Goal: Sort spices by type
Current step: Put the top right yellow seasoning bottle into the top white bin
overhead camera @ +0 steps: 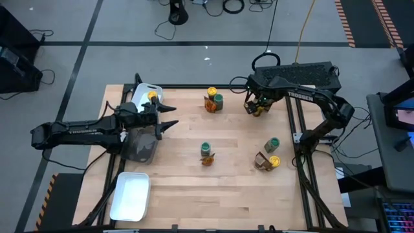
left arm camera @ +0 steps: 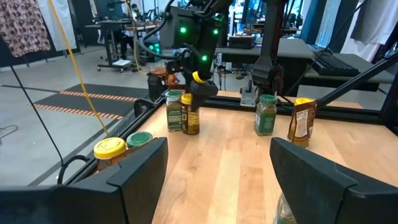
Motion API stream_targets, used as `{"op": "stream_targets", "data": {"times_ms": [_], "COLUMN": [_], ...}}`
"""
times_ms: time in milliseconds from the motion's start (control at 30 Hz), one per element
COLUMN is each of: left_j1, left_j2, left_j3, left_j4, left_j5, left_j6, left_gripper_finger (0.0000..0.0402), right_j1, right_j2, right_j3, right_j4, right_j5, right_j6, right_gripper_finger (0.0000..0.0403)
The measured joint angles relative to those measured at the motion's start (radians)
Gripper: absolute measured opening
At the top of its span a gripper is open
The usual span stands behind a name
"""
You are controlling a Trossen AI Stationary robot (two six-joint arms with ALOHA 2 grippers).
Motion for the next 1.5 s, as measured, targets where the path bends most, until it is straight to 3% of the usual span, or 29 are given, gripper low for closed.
{"op": "stream_targets", "data": {"times_ms": [433,767,867,1100,1500], "left_j1": [0.0,0.0,0.0,0.0,0.0], "left_j2": [0.0,0.0,0.0,0.024,0.266], "left_j3": [0.0,0.0,0.0,0.0,0.019], "left_j4": [0.0,0.0,0.0,0.008,0.291], "left_j5": [0.0,0.0,0.0,0.049,0.191], "left_j6": [-0.005,-0.006,-0.007,-0.066,-0.245], "left_gripper_finger": [0.0286,0.0286,0.0286,0.0286,0.0286], "right_j1": [0.0,0.047,0.09,0.229,0.453], "right_j2": [-0.001,-0.005,-0.005,-0.006,-0.006], "right_j3": [0.001,0.077,0.135,0.286,0.404], "right_j4": [-0.004,-0.033,-0.035,-0.007,0.198], "right_j5": [-0.003,-0.189,-0.195,-0.348,-0.426], "right_j6": [0.013,-0.018,-0.039,-0.196,-0.397], "right_gripper_finger": [0.02,0.0207,0.0202,0.0204,0.0205]}}
